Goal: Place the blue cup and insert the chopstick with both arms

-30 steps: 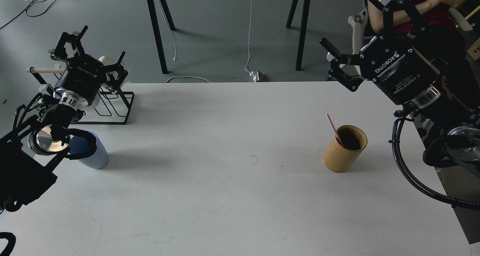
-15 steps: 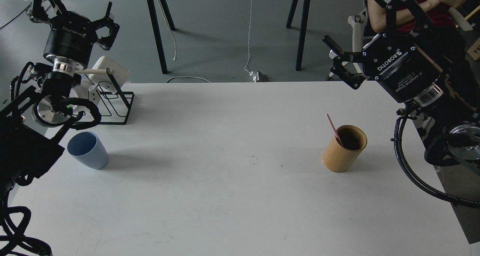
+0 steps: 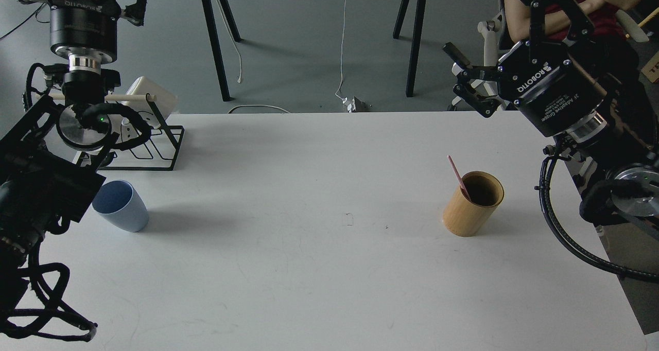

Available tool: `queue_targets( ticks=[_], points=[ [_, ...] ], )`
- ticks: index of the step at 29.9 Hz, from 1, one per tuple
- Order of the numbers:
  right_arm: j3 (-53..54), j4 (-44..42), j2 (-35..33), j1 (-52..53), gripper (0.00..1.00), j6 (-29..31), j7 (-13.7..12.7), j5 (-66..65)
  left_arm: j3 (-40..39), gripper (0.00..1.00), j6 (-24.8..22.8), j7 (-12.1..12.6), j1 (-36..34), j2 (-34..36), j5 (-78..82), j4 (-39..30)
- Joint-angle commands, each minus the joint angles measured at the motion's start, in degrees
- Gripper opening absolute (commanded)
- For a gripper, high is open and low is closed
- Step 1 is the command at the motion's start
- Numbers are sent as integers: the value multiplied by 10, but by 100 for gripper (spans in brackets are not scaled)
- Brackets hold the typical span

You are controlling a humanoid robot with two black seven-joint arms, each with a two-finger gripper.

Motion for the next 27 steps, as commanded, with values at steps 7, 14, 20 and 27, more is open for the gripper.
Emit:
queue_targets(
  ticks=[7,14,20,27],
  points=[
    [14,-4,-10,-3,99,3,0,0,166,100,0,1,-60,267,99,-196],
    [16,-6,-19,-4,99,3,0,0,216,100,0,1,-73,439,362,-228],
    [17,-16,-19,-9,99,1,0,-1,251,100,0,2,-74,527,422,-328],
    [20,-14,-31,-10,99,0,0,0,260,100,0,-10,-71,531,412,-326]
  ],
)
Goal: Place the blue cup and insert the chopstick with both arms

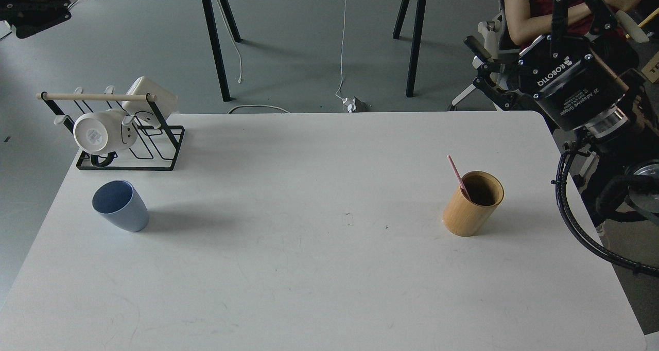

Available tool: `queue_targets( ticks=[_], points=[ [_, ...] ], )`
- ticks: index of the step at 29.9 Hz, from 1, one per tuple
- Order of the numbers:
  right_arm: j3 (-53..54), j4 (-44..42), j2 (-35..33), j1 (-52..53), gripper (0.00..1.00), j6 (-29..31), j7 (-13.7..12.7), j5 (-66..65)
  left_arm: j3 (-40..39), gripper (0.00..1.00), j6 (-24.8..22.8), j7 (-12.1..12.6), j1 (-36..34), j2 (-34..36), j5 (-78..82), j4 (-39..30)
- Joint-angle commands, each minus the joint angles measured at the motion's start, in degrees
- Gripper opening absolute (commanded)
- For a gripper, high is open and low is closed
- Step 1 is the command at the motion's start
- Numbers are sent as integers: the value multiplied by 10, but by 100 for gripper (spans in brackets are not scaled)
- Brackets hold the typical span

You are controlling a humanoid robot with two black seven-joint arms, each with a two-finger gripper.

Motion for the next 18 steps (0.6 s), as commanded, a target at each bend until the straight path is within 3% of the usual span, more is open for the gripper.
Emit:
queue_targets(
  ticks=[1,7,18],
  points=[
    [4,1,-10,0,99,-1,0,1,6,100,0,-3,3,4,32,10],
    [4,1,-18,-1,99,-2,0,1,11,100,0,-3,9,4,294,24],
    [4,1,-20,-8,99,-2,0,1,151,100,36,-3,34,-2,573,93]
  ],
)
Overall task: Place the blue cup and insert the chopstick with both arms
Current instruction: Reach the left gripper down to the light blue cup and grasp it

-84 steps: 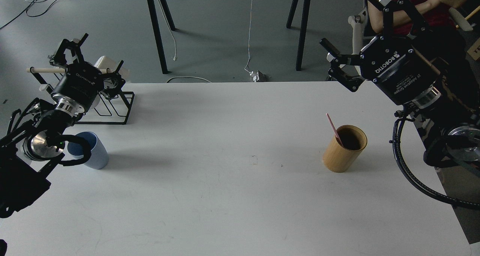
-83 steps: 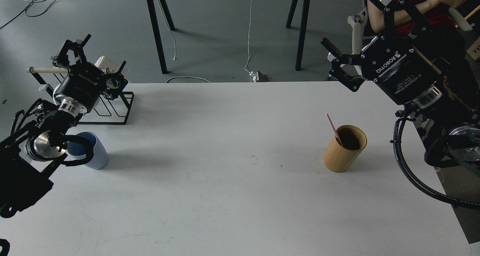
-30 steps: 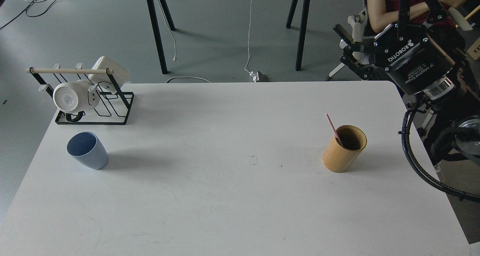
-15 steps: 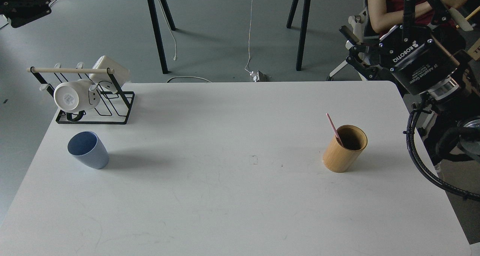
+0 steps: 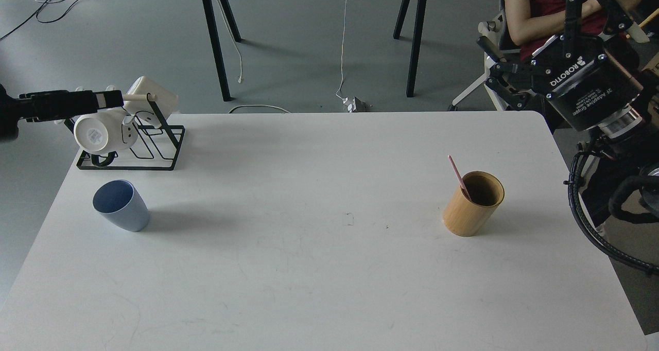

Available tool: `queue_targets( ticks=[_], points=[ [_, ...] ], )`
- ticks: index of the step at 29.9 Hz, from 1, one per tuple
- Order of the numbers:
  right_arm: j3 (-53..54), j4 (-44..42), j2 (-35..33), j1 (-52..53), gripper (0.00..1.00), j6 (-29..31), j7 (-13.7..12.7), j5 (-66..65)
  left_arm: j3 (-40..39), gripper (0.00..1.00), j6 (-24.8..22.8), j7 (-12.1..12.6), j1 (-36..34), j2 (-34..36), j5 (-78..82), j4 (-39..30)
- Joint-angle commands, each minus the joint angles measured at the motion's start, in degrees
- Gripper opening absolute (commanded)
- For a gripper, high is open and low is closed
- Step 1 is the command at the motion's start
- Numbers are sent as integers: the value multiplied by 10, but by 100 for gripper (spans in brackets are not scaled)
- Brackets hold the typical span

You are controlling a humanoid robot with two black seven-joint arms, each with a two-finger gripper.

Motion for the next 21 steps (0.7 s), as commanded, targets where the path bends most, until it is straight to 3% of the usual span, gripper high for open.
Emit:
queue_targets(
  ticks=[1,4,21],
  points=[
    [0,0,0,0,99,0,0,-1,56,100,34,0,6,-8,54,44],
    [0,-1,0,0,99,0,0,-1,94,99,63,0,6,-27,59,82],
    [-1,0,-15,-11,99,-1,0,-1,152,98,66,0,20,-209,59,307]
  ],
)
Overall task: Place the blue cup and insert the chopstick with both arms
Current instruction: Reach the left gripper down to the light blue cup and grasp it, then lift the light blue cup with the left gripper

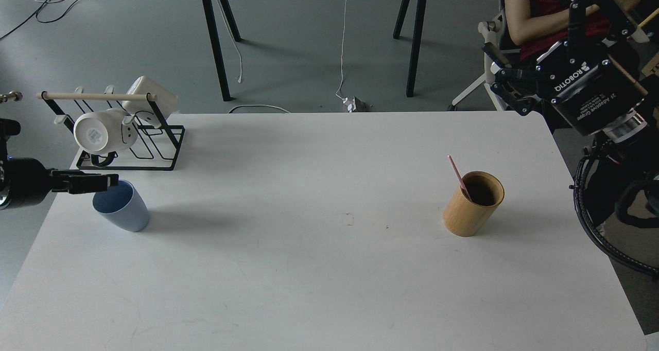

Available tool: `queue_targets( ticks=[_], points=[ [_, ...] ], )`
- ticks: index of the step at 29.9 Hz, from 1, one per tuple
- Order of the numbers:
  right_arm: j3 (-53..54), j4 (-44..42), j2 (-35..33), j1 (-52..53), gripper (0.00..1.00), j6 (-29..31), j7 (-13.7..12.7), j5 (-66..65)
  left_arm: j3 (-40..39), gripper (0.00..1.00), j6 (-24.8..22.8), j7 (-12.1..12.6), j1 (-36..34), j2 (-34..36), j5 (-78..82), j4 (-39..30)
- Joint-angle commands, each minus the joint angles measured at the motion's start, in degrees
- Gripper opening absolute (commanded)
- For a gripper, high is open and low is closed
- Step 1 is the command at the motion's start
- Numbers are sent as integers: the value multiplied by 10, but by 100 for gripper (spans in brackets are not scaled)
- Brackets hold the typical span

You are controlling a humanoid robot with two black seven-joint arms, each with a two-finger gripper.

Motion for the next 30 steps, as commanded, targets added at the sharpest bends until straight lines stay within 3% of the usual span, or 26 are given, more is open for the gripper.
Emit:
queue_targets(
  ticks=[1,9,19,24,30],
  points=[
    [0,0,-1,0,99,0,0,0,7,98,1,0,2,-35,-1,47],
    [-1,0,-1,-2,99,0,0,1,7,95,2,0,19,-52,-1,87],
    [0,1,-1,-10,99,-3,0,1,38,74,34,0,25,-69,0,104],
    [0,1,-1,-13,99,-3,0,1,56,70,69,0,26,-71,0,115],
    [-1,1,-1,-14,99,-4,0,1,59,63,71,0,26,-72,-2,117]
  ],
)
